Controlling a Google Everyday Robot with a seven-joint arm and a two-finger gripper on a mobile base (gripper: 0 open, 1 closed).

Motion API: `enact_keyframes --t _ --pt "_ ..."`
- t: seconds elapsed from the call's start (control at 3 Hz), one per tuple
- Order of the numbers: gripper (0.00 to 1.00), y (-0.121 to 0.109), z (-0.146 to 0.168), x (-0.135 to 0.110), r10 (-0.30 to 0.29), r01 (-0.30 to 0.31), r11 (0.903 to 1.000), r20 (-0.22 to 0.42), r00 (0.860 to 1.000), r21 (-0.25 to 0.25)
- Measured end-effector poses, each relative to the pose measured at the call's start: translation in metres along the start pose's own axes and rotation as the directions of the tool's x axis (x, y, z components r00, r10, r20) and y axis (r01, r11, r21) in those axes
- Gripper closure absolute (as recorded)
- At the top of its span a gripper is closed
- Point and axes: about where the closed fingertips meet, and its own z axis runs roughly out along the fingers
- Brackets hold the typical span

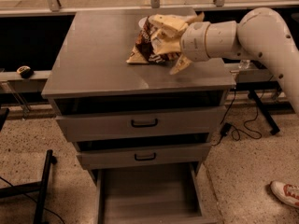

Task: Pick brown chip bag from bottom drawer and place on counter

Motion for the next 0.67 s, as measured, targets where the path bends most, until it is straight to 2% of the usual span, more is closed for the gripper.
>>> enact_keyframes --t 0.33,0.67 --pt "0.00 0.016 -0.030 0.011 0.018 -0.020 0.9986 -0.029 0.999 -0.050" --pt "0.00 0.025 -0.078 0.014 0.060 -0.065 0.9959 -0.082 0.995 -0.062"
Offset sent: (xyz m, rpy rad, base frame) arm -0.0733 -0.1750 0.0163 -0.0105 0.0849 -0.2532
